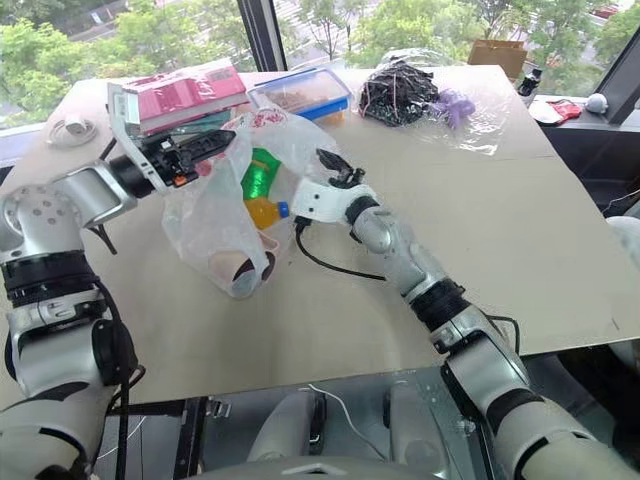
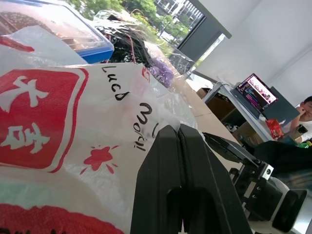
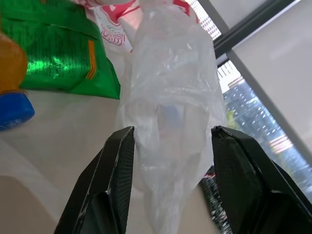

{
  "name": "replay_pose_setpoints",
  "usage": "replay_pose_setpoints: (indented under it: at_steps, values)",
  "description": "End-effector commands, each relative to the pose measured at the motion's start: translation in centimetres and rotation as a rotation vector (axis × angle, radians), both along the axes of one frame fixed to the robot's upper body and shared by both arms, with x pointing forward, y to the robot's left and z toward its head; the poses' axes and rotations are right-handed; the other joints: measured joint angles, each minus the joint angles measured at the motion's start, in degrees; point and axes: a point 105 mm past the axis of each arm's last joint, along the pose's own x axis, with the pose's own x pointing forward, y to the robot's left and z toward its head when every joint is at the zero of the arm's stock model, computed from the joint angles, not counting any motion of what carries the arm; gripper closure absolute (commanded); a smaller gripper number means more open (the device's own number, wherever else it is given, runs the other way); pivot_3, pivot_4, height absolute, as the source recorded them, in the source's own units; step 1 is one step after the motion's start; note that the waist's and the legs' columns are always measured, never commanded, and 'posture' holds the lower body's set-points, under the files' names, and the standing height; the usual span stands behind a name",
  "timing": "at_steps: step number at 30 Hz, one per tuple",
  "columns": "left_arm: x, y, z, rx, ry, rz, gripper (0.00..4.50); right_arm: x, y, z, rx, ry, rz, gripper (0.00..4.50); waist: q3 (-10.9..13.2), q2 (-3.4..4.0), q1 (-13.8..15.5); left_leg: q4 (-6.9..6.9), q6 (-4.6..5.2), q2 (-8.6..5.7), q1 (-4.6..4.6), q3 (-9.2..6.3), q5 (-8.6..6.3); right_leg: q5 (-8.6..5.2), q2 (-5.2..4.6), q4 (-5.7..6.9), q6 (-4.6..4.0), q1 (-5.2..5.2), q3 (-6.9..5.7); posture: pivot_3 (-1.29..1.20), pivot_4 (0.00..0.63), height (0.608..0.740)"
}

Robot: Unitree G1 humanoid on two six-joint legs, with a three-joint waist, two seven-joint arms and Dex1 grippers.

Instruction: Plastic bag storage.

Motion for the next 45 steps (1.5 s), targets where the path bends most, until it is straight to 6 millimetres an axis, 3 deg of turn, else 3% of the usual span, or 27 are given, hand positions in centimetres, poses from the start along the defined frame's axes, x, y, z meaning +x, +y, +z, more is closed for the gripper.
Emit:
replay_pose_setpoints:
  at_steps: [1,6,14,26,31,35,40,45]
  values:
    - [-0.8,0.1,1.9,-0.009,-0.075,0.002,4.5,-0.5,1.1,1.2,-0.03,-0.099,0.042,2.0,0.0,0.0,0.0,0.0,0.0,0.0,0.0,0.0,0.0,0.0,0.0,-0.01,0.0,0.0,0.0,0.0,0.15,0.74]
    - [-0.9,0.2,1.9,-0.01,-0.072,0.014,4.5,-2.1,1.9,1.2,0.092,0.057,0.127,2.0,-0.01,-0.01,0.06,0.0,-0.02,0.0,0.0,0.0,0.01,0.0,-0.01,-0.02,0.0,0.01,0.0,0.0,0.15,0.74]
    - [-0.7,0.0,1.8,-0.011,-0.066,0.016,4.5,-3.5,1.4,1.3,0.252,0.342,0.165,2.0,-0.01,-0.01,0.26,0.04,0.02,0.01,0.0,-0.04,-0.01,0.0,0.0,0.03,0.0,0.02,-0.03,0.0,0.15,0.74]
    - [-0.9,-0.8,1.5,0.0,-0.058,-0.011,4.5,0.6,2.1,1.1,0.309,0.511,0.103,2.0,-0.01,-0.01,0.19,0.04,0.01,0.01,0.01,-0.02,-0.01,0.0,0.0,0.01,0.0,0.02,-0.03,0.0,0.15,0.74]
    - [-1.1,-1.0,1.3,0.0,-0.056,-0.017,4.5,-0.2,4.6,1.2,0.352,0.644,0.302,2.0,0.0,0.0,0.12,0.0,0.01,0.01,0.0,-0.03,-0.01,0.0,0.0,-0.02,0.0,0.02,-0.03,0.0,0.15,0.74]
    - [-1.1,-1.1,1.3,-0.002,-0.056,-0.02,4.5,-0.7,5.4,1.6,0.357,0.682,0.414,2.0,0.0,0.0,-0.06,-0.02,0.01,0.01,0.0,-0.03,-0.01,0.0,0.0,-0.02,0.0,0.02,-0.03,0.0,0.15,0.74]
    - [-1.1,-1.0,1.4,-0.018,-0.061,-0.018,4.5,-1.9,4.3,4.5,0.511,0.737,0.594,2.0,0.0,0.01,0.13,-0.02,0.01,0.01,0.0,-0.05,-0.01,0.01,-0.01,-0.02,0.0,0.02,-0.04,0.0,0.15,0.74]
    - [-1.1,-0.7,2.5,-0.082,-0.076,-0.038,4.5,-2.4,2.1,5.6,0.593,0.766,0.671,2.0,0.0,0.01,0.24,-0.02,0.02,0.01,0.0,-0.06,-0.02,0.0,-0.01,-0.01,0.0,0.02,-0.06,0.0,0.15,0.74]
